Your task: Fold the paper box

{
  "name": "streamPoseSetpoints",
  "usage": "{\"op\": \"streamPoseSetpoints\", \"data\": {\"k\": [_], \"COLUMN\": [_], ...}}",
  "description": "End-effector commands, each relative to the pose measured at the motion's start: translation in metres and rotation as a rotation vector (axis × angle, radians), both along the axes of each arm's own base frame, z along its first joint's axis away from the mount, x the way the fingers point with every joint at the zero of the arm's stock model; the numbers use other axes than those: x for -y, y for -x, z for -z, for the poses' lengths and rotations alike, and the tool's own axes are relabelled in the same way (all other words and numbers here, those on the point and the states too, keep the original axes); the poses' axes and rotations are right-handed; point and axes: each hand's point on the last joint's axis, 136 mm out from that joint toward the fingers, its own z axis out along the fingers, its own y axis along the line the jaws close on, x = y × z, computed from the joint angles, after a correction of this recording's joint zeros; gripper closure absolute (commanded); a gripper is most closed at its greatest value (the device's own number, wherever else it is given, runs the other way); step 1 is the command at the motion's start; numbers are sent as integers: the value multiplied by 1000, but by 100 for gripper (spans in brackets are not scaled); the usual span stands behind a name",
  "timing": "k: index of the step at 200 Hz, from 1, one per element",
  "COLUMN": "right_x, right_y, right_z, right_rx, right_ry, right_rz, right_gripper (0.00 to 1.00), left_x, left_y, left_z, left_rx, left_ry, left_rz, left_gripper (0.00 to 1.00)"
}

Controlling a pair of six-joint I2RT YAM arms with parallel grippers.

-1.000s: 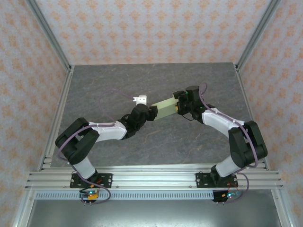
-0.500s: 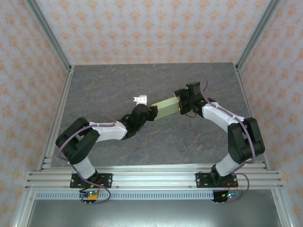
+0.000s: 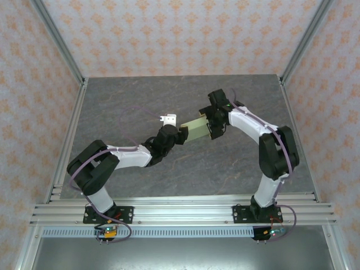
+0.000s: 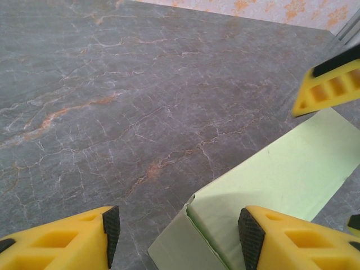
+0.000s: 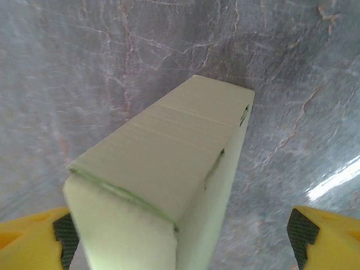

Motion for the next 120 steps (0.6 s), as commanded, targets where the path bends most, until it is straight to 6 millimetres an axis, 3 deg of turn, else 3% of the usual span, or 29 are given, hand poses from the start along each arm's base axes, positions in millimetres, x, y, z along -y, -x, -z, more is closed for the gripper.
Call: {"op": "streamPoseSetpoints", "data": {"k": [1, 29, 45, 60, 75, 92, 120], "right_x": [15, -1, -9, -12, -17, -35, -39], "right_y": [-3, 4, 6, 4, -1, -12, -6], "right_z": [8, 40, 45, 42, 35, 17, 10], "right_rx": [-48, -116, -105, -63, 18, 162, 242], "right_ry": [173, 88, 31, -9, -84, -235, -354], "right_rz": [-75, -95, -84, -85, -89, -119, -66], "right_gripper": [6, 14, 21, 27, 28, 34, 37], "left_x": [-8, -3, -1, 7, 18, 8, -15], "left_y": [17, 18, 18, 21, 29, 31, 33], "left_z": [43, 35, 28, 13, -17, -40, -76], "left_rx": [-88, -54, -41, 8, 132, 185, 251], "left_ry": [-134, -140, -106, -32, 63, 79, 41], "left_rz": [23, 44, 48, 87, 176, 160, 129], "left_gripper": [39, 37, 35, 30, 23, 20, 18]}}
